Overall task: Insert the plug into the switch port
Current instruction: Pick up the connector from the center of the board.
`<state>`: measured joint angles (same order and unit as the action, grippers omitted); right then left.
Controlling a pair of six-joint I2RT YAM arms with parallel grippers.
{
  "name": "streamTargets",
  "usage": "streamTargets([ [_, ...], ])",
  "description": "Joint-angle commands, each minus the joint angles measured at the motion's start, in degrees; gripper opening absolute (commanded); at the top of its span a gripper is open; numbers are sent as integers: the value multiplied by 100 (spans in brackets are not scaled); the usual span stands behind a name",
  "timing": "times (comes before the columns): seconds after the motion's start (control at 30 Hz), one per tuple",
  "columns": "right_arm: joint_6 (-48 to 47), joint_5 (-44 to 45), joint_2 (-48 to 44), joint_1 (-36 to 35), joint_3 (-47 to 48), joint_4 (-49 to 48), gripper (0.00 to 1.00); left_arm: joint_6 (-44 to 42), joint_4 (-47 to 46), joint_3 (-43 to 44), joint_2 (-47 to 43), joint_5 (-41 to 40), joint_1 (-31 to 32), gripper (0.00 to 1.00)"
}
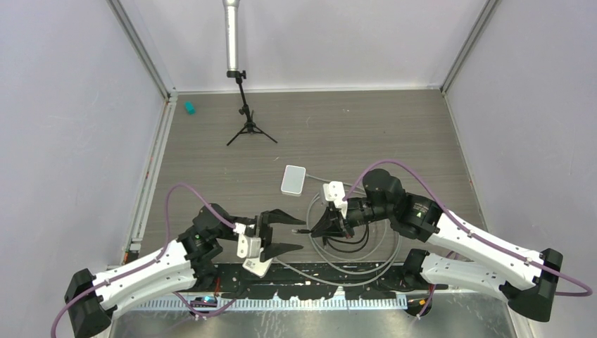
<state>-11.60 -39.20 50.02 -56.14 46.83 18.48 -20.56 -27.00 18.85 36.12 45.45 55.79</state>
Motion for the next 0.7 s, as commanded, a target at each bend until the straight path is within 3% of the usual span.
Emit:
streamTargets([
  [0.0,105,14,-12,-19,1,-178,0,-208,92,202,-174,-45,26,56],
  [0.5,190,156,13,-12,-25,-185,1,-363,461,328,-320,71,27,32],
  [0.67,186,122,45,-19,-18,-180,1,-455,653,390,-383,69,23,10],
])
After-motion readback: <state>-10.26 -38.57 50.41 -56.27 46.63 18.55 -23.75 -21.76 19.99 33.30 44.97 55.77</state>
